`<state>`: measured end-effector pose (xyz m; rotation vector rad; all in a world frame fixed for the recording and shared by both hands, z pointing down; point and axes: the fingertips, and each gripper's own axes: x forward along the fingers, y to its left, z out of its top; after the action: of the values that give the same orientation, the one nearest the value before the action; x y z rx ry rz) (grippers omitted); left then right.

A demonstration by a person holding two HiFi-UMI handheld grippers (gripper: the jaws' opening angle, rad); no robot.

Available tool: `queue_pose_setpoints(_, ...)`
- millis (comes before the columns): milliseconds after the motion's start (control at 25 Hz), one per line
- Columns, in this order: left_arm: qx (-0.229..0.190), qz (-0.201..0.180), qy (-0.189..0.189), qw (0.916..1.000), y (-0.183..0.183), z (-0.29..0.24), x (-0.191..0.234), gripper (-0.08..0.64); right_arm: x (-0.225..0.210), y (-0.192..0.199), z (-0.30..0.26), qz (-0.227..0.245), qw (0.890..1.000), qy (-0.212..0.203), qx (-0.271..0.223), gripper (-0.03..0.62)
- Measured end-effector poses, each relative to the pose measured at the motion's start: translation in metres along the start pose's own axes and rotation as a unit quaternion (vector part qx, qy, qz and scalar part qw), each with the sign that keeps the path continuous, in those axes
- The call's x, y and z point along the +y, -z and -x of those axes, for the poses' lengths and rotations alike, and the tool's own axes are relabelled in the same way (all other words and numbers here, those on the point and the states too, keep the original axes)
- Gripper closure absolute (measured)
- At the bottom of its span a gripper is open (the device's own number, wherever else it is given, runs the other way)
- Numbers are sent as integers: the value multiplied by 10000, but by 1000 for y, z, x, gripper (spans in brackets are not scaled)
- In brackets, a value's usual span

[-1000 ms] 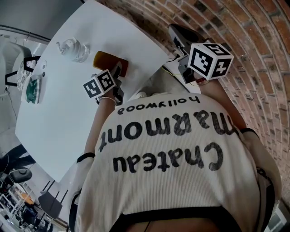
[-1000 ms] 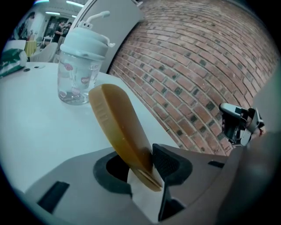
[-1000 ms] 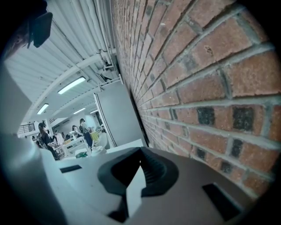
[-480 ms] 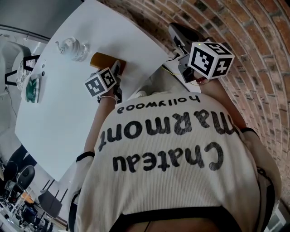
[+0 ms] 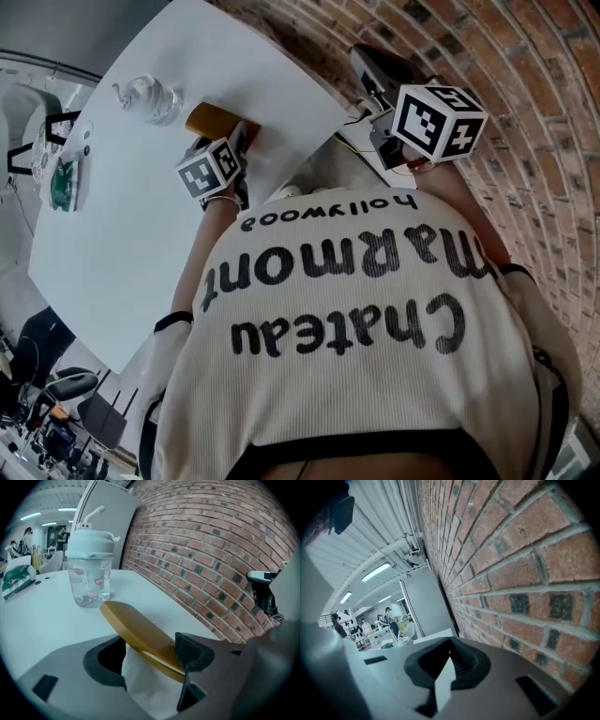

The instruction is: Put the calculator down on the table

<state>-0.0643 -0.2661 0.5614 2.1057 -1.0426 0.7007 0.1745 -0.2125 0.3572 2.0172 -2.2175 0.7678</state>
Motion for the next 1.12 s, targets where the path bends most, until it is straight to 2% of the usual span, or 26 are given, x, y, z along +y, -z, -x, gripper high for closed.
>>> queue_pose_setpoints(240, 9, -44, -133, 9999, 0, -4, 4, 218, -4, -2, -2, -17, 10000, 23, 1, 589)
queue_pose_setpoints(520, 16, -410, -294, 9987, 5, -8, 6, 206, -4, -3, -3, -6, 10000, -15, -2, 589)
queue_pose_setpoints(640, -175, -259, -91, 9995, 8, -19, 8, 206, -5, -3, -4, -4, 10000, -40, 6, 589)
queue_pose_setpoints(840, -267, -289, -204, 9990, -2, -10, 4, 206, -6, -2, -5, -4, 10000, -69, 35, 589)
queue_pose_setpoints(1000, -257, -327, -78, 9991, 11, -25, 6, 206, -7, -2, -6, -2, 9999, -103, 41, 589)
queue_pose_setpoints(1120, -249, -300, -181, 9991, 2, -11, 0, 206, -8, -3, -5, 10, 9999, -124, 47, 589)
